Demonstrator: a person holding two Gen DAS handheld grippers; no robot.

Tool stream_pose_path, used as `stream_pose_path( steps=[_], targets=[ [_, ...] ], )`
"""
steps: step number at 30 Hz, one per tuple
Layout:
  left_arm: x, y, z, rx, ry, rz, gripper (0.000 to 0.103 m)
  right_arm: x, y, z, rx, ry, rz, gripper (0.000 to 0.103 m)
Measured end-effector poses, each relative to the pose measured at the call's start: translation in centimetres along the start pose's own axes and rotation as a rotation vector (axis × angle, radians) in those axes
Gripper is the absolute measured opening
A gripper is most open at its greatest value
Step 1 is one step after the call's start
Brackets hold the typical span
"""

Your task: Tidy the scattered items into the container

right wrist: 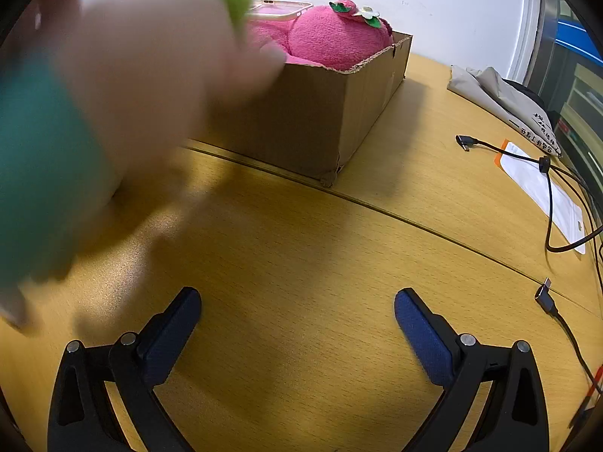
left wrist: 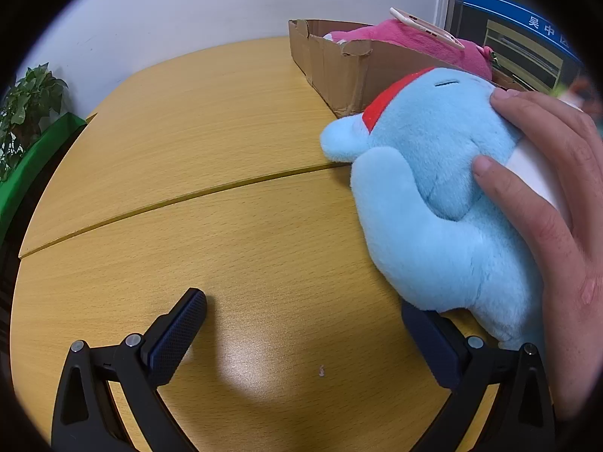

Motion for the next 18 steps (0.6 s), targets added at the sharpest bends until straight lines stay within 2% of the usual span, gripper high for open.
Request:
stream_pose_path(
  steps=[18],
  targets=[
    [0.04, -0.22, 0.04, 0.000, -0.001, 0.001, 0.103, -0.06, 0.02, -0.08, 0.000, -0.003, -0.002, 0.103]
  ],
)
Point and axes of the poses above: each gripper's, at about its wrist camera, not at the fingertips, and x roughly the way its jaws point, z to its left, y to its underside, the point moved 8 cm from there along x, roughly the way its jaws point, and after that the axes turned 1 degree about -x, right-handed, at the moved point
